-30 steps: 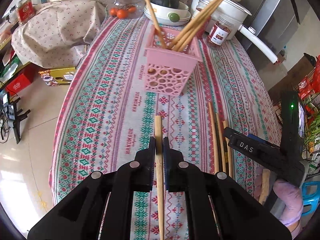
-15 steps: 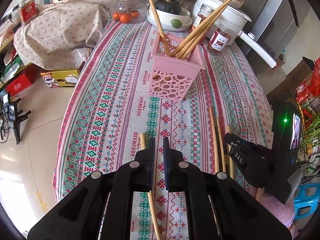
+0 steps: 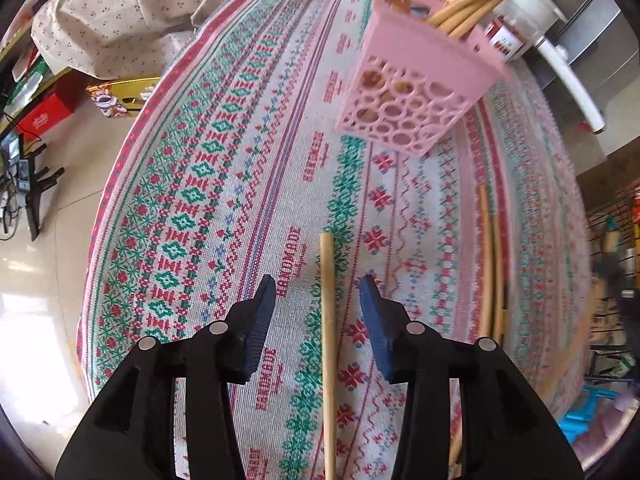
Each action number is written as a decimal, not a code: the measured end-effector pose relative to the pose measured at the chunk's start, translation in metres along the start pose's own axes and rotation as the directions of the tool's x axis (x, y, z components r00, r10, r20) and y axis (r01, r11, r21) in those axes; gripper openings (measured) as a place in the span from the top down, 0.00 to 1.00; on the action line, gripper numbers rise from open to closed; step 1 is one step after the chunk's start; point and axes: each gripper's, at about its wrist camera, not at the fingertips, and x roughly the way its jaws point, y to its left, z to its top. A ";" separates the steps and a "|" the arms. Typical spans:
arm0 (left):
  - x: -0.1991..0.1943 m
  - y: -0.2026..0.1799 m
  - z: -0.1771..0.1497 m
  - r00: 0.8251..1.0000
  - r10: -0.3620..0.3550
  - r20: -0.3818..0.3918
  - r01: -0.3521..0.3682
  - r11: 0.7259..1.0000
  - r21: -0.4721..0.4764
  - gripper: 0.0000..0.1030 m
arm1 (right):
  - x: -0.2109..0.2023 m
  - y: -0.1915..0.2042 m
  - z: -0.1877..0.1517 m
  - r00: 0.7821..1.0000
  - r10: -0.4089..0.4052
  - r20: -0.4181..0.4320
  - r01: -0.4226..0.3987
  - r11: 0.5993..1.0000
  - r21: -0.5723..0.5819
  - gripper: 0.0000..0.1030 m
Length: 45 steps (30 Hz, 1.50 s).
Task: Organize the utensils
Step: 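Grasp a chopstick with the right gripper while the left gripper lifts its chopstick, then carry both held chopsticks up over the pink basket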
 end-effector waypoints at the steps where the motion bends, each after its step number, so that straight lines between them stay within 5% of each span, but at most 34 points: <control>1: 0.002 -0.002 -0.001 1.000 0.017 0.012 -0.017 1.000 0.005 0.60 | -0.007 -0.001 0.002 1.000 0.013 0.021 -0.013 1.000 0.001 0.93; 5: 0.004 -0.019 -0.007 0.990 0.122 0.072 -0.128 0.988 0.090 0.67 | -0.027 -0.005 0.004 0.997 0.046 0.059 -0.046 0.999 0.007 0.93; 7: 0.003 -0.028 -0.012 0.990 0.108 0.095 -0.119 0.985 0.128 0.89 | -0.032 -0.007 0.006 0.995 0.060 0.073 -0.062 0.998 0.013 0.92; 9: 0.002 -0.030 -0.015 0.989 0.100 0.107 -0.114 0.984 0.136 0.94 | -0.039 -0.010 0.008 0.993 0.078 0.089 -0.081 0.996 0.028 0.92; 14: -0.021 -0.023 -0.020 0.986 -0.048 0.161 0.030 0.993 0.111 0.94 | -0.053 -0.016 0.013 0.985 0.135 0.111 -0.143 0.987 0.070 0.92; 18: -0.062 -0.018 -0.024 0.958 -0.159 0.239 0.133 0.984 0.122 0.94 | -0.066 -0.017 0.018 0.976 0.160 0.146 -0.172 0.982 0.074 0.92; 24: -0.103 -0.012 -0.027 0.913 -0.222 0.342 0.189 0.974 0.129 0.94 | -0.086 -0.021 0.020 0.962 0.182 0.204 -0.204 0.975 0.090 0.92; 33: -0.172 0.012 -0.033 0.780 -0.197 0.594 0.186 0.979 0.081 0.94 | -0.105 -0.024 0.034 0.944 0.212 0.255 -0.250 0.960 0.128 0.92; 37: -0.203 0.016 -0.040 0.659 -0.104 0.745 0.153 0.988 0.003 0.94 | -0.108 -0.021 0.041 0.941 0.213 0.265 -0.255 0.957 0.137 0.92; 42: -0.237 0.009 -0.036 0.539 -0.064 0.840 0.145 0.989 -0.018 0.94 | -0.110 -0.016 0.051 0.936 0.227 0.268 -0.272 0.952 0.143 0.92; 45: -0.254 0.001 -0.024 0.492 -0.062 0.868 0.148 0.989 -0.013 0.94 | -0.114 -0.011 0.063 0.927 0.240 0.287 -0.291 0.946 0.147 0.92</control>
